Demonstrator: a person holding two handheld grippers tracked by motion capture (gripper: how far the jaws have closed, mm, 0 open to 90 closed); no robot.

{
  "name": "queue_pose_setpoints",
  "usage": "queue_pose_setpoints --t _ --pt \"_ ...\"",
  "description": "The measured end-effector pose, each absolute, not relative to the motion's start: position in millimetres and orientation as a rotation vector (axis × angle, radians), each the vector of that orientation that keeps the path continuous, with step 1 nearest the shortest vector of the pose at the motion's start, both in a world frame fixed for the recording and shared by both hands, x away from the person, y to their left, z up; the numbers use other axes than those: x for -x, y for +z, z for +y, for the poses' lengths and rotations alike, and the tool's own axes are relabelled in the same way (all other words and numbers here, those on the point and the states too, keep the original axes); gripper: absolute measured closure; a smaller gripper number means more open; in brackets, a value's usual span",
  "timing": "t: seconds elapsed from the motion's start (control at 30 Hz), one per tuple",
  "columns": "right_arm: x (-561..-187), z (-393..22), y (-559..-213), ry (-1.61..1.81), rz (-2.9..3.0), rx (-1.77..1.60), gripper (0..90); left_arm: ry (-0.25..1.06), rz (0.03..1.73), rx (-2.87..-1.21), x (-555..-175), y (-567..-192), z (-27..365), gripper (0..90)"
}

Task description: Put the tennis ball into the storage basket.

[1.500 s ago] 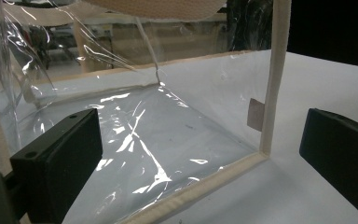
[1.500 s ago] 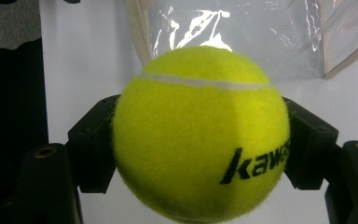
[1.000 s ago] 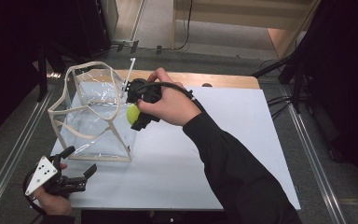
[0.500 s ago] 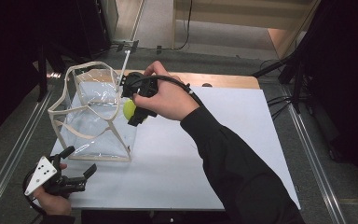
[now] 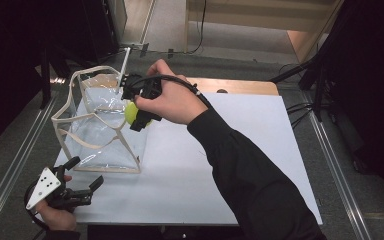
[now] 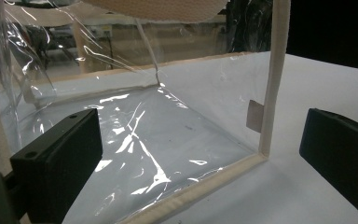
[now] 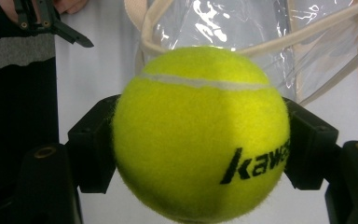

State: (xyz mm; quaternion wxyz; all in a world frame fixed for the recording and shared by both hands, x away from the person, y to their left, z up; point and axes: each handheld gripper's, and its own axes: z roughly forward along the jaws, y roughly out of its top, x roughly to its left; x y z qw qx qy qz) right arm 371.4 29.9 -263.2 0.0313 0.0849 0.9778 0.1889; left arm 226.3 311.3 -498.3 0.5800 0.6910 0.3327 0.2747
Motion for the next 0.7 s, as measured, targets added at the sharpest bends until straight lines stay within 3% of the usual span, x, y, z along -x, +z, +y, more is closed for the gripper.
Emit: queue_pose_setpoints --t 0.7 --pt "-379.4 45.1 -251.3 0.593 2.997 -0.246 23.5 0.640 0.781 -1.613 -226.0 -498.0 311.9 0.0"
